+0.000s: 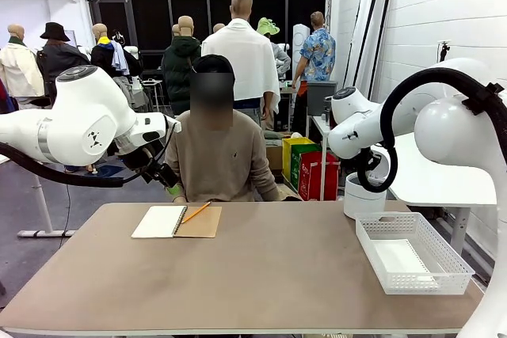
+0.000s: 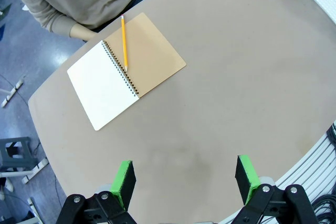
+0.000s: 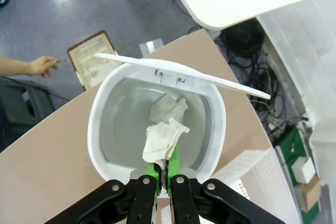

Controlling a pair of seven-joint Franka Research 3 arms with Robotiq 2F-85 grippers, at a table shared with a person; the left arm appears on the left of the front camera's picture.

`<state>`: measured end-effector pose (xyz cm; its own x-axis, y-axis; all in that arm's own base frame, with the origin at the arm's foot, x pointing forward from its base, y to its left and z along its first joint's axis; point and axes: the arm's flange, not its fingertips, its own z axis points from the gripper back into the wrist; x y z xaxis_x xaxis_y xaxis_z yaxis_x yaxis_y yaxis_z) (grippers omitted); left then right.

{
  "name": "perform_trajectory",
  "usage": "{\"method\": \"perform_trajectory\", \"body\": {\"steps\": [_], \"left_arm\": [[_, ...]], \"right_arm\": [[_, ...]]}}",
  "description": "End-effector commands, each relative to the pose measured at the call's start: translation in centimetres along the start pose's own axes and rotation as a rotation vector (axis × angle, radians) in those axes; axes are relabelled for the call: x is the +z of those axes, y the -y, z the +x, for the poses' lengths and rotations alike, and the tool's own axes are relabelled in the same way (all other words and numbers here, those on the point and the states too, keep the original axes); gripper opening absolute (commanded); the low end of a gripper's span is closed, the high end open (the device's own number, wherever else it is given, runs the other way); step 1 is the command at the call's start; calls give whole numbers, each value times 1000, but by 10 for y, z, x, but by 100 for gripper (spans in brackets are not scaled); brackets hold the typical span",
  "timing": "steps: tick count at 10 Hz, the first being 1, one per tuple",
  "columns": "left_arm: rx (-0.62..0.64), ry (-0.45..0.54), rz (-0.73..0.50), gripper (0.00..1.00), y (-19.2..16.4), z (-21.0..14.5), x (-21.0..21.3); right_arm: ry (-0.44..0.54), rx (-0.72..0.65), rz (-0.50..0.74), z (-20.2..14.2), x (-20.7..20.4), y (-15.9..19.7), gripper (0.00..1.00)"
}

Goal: Sort the paper based on its condition.
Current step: If a person hands you a paper, place it in the Organizing basket , and if it's crumpled, put it in the Trash can.

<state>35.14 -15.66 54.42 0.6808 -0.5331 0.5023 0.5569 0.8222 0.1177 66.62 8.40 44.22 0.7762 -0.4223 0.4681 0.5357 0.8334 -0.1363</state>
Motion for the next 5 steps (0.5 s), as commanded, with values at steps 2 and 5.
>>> {"method": "perform_trajectory", "body": {"steps": [2, 5], "left_arm": [[-5, -2, 5, 100, -2, -1, 0], [-5, -2, 5, 100, -2, -1, 0]], "right_arm": [[-10, -34, -20, 8, -3, -6, 11], [-34, -39, -13, 11, -6, -4, 70]]}}
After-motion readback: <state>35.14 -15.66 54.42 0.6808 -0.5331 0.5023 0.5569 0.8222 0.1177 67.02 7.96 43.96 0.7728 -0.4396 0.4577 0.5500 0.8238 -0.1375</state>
